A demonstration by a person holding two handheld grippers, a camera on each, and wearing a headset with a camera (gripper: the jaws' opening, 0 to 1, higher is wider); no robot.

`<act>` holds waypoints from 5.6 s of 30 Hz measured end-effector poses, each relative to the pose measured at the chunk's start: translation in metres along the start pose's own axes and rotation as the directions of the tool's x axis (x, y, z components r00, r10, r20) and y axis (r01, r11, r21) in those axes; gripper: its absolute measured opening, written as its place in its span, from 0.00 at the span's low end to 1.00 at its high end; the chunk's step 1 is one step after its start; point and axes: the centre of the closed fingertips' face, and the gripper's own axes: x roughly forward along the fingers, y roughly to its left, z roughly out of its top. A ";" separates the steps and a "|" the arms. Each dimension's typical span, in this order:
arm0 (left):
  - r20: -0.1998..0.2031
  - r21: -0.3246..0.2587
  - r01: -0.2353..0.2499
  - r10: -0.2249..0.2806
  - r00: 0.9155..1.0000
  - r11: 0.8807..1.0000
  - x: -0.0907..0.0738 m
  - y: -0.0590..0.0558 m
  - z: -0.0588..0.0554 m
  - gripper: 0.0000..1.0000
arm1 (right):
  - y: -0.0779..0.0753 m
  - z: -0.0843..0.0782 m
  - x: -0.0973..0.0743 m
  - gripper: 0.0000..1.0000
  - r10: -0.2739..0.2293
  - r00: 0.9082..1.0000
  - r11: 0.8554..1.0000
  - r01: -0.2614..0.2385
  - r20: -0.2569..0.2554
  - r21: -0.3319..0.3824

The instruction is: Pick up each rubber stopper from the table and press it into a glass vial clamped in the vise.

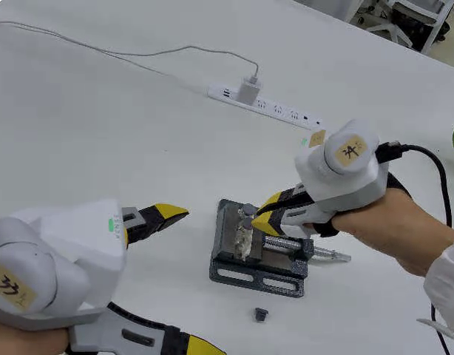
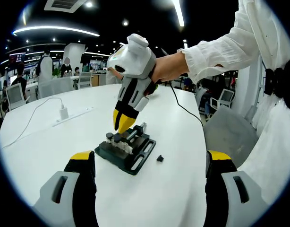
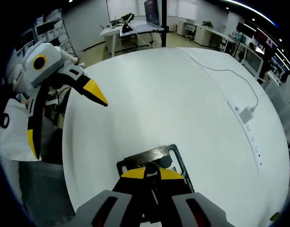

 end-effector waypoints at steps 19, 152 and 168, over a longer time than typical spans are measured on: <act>0.001 -0.003 0.000 0.000 1.000 1.000 -0.002 0.000 0.001 0.96 | 0.005 0.000 0.010 0.02 0.016 1.000 0.998 -0.018 -0.027 -0.054; -0.004 0.007 -0.029 0.029 1.000 1.000 -0.011 -0.006 0.006 0.93 | 0.000 -0.006 0.018 0.02 0.008 0.996 1.000 -0.008 -0.094 -0.002; -0.019 0.014 -0.058 0.058 0.998 0.998 -0.019 -0.009 0.006 0.92 | 0.005 -0.004 0.016 0.08 0.000 1.000 0.999 0.000 0.006 0.048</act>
